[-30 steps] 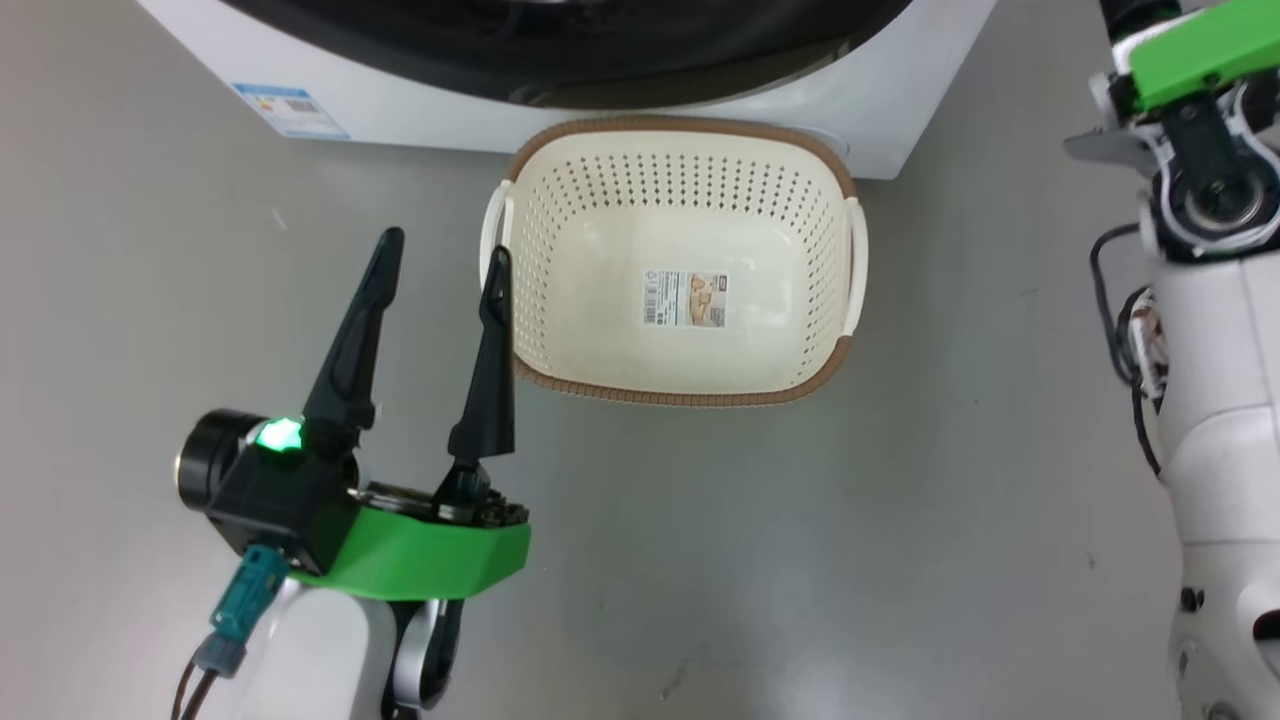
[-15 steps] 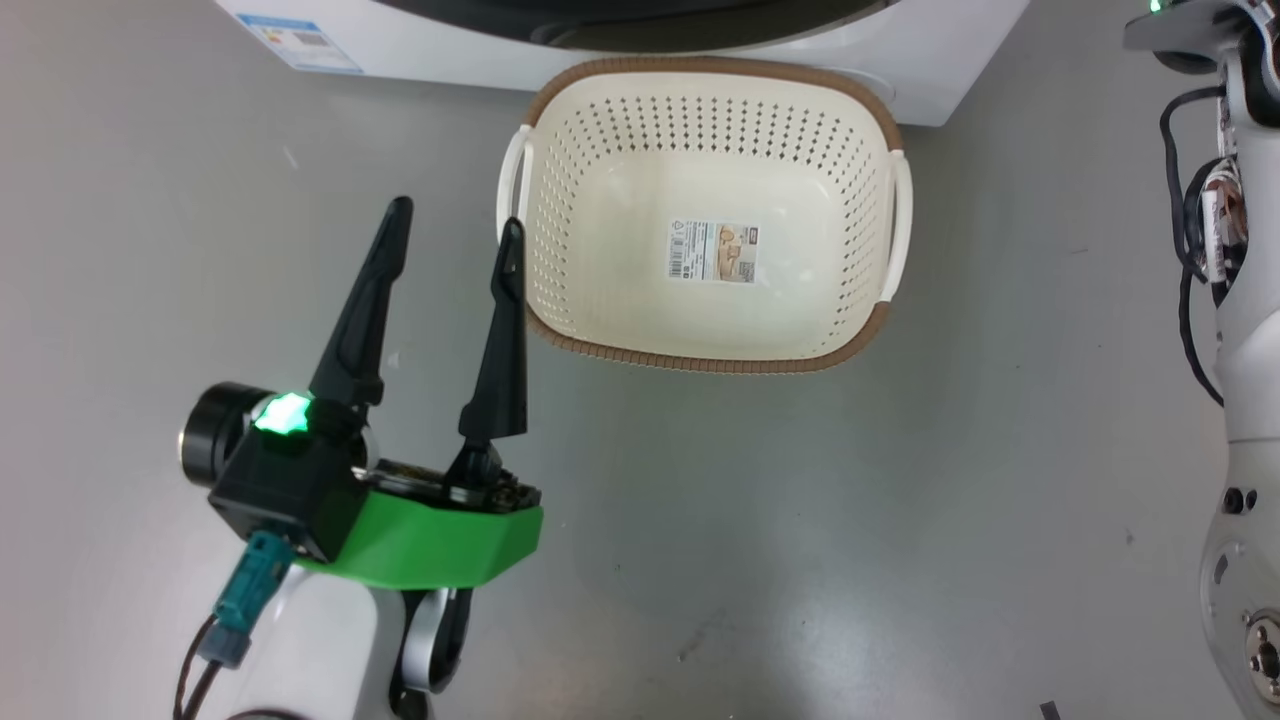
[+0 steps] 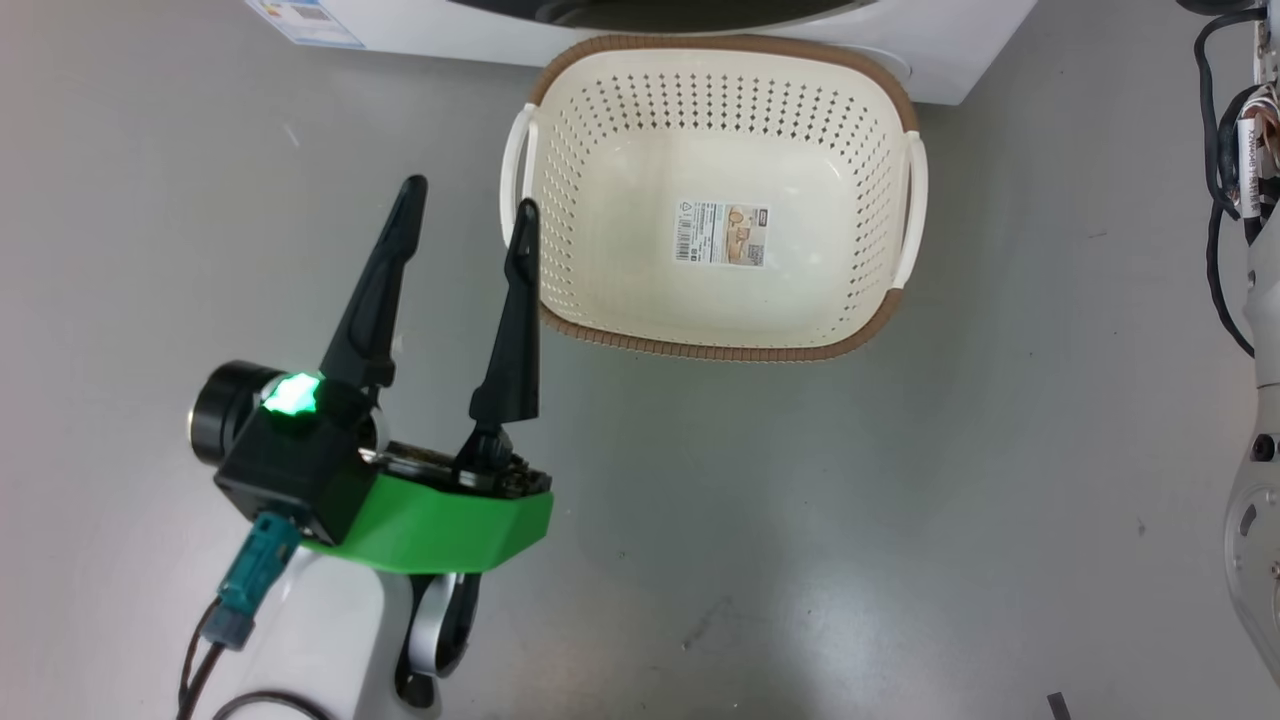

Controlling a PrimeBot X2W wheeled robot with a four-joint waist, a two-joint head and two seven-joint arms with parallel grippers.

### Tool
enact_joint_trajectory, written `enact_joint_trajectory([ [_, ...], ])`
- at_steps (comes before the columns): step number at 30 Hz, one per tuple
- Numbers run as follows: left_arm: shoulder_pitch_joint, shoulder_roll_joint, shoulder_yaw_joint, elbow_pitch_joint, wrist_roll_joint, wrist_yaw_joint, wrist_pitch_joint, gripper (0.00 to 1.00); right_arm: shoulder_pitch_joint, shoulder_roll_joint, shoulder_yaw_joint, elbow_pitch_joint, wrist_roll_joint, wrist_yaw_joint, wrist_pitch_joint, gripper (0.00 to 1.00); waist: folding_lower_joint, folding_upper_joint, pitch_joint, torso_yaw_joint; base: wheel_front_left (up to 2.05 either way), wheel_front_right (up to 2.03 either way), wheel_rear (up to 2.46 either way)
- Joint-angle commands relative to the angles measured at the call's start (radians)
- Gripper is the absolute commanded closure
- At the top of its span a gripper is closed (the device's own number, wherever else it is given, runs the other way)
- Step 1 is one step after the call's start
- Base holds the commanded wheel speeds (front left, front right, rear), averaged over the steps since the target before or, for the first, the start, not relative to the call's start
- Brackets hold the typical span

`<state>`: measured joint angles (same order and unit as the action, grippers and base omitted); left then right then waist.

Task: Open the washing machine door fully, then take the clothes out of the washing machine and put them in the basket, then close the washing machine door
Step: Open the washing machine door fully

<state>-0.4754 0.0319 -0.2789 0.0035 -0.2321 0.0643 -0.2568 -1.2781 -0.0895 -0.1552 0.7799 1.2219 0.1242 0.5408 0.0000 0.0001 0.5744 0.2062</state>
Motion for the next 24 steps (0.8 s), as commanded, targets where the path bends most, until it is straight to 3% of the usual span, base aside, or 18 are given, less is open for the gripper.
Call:
enact_joint_trajectory([
  [1,-0.007,0.018,0.025,-0.020,-0.007,0.007,-0.005,0.00,-0.030,0.032,0.014,-0.023,-0.009,0.007,0.014,1.00,0.0000,-0.0001,-0.002,-0.001,0.00,0.00,0.00],
  [24,0.008,0.018,0.031,-0.001,0.005,0.000,-0.005,0.00,0.041,0.039,0.081,-0.022,0.076,0.007,0.086,1.00,0.0000,-0.0001,-0.050,-0.024,0.00,0.00,0.00],
])
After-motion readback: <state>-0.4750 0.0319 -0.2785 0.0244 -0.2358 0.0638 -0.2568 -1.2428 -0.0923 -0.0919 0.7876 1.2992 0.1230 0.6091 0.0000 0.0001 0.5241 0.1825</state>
